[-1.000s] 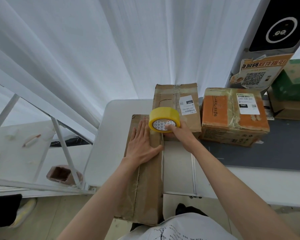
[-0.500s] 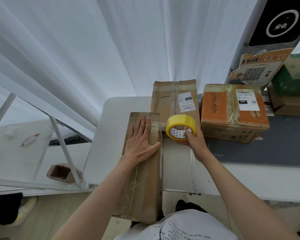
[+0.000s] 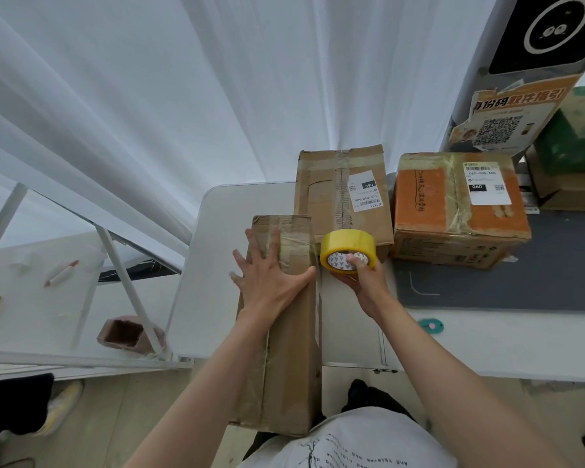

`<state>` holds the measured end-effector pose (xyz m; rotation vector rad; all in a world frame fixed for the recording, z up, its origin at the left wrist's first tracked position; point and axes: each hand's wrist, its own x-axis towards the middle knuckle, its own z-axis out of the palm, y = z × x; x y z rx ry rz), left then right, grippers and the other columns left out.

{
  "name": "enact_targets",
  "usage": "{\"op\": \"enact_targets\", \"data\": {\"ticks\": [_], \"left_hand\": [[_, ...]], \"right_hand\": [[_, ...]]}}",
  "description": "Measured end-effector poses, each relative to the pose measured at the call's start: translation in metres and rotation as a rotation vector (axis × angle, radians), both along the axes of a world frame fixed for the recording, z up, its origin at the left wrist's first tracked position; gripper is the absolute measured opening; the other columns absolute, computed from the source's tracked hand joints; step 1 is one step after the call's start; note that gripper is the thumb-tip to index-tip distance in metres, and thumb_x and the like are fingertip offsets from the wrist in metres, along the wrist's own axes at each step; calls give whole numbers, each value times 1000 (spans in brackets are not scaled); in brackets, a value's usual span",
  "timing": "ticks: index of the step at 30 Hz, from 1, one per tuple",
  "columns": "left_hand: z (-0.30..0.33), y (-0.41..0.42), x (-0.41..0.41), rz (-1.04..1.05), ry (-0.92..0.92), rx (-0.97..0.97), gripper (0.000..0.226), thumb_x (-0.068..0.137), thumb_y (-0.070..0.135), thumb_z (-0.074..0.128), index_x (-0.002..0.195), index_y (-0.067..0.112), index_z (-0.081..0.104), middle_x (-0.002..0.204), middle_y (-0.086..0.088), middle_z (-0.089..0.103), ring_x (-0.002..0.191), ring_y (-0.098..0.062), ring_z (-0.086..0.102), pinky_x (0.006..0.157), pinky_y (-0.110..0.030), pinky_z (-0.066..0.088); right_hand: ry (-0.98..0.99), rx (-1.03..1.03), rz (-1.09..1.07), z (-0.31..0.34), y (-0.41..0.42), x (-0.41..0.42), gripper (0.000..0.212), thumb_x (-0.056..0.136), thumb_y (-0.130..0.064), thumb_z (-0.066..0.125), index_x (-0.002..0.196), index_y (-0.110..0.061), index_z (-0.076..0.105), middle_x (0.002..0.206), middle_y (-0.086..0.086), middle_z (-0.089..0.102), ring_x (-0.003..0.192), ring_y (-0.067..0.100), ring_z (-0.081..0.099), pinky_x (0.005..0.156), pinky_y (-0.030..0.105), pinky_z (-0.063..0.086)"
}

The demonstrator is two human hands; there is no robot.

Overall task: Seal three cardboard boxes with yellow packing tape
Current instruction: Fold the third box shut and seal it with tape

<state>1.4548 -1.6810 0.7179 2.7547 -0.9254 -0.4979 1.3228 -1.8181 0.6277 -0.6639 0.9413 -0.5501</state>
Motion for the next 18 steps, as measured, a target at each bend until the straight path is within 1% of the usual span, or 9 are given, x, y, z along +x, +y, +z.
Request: {"op": "enact_targets", "data": {"ticks": [2,4,8,10,12,13,16,17,18], "left_hand": [[6,3,4,17,19,-21,112,72,87,58,157,50,-4,167,3,-23,146,-49,19,111,-66,28],[9,9,11,23,15,-35,111,72,86,60,157,51,-2,168,4,-19,141,-47,29,108,-62,32],[7,25,34,34,57,-60,113,63,91,51,155,55,-2,169,7,-14,145,-46,25,112,-62,29],[4,34,49,49,99,-101,113,59,93,48,155,58,1,170,7,-11,149,-44,20,116,-62,24],[2,43,63,64,140,-151,113,56,95,48,154,59,4,170,7,-7,152,-40,16,120,-61,17],[2,48,68,71,160,-170,113,56,95,49,154,59,6,170,7,-6,154,-37,15,121,-60,15],[6,58,80,87,219,-223,110,58,88,56,154,57,13,170,6,1,155,-27,15,124,-58,15],[8,61,84,92,239,-244,109,57,88,57,153,58,15,170,5,3,155,-25,16,124,-57,16],[8,65,87,100,260,-264,109,56,88,57,153,58,17,170,5,5,154,-24,16,123,-56,18]], "right_hand": [[-18,28,19,1,5,5,33,94,-8,67,126,-11,59,123,17,66,110,31,67,79,38,62],[-32,38,46,3,11,14,24,91,-7,71,114,-10,64,117,15,69,107,29,68,80,36,62],[-32,24,103,3,26,38,30,87,-8,77,115,-5,68,109,11,72,105,26,68,80,31,59],[27,-26,128,2,33,50,25,87,-13,77,111,-10,73,108,9,75,105,26,70,85,33,58],[99,-110,153,2,39,60,15,87,-21,78,101,-18,75,106,7,76,105,26,70,91,39,58],[119,-146,159,3,43,63,13,87,-23,78,99,-19,74,105,6,76,104,25,70,91,40,57],[151,-253,174,11,52,71,15,93,-23,72,107,-18,72,104,0,74,99,18,70,79,28,56],[161,-286,182,13,54,75,20,94,-22,70,113,-17,72,106,-1,74,99,15,70,78,26,57],[173,-331,187,16,56,77,24,95,-23,69,117,-16,72,108,-1,74,99,13,70,79,27,58]]}}
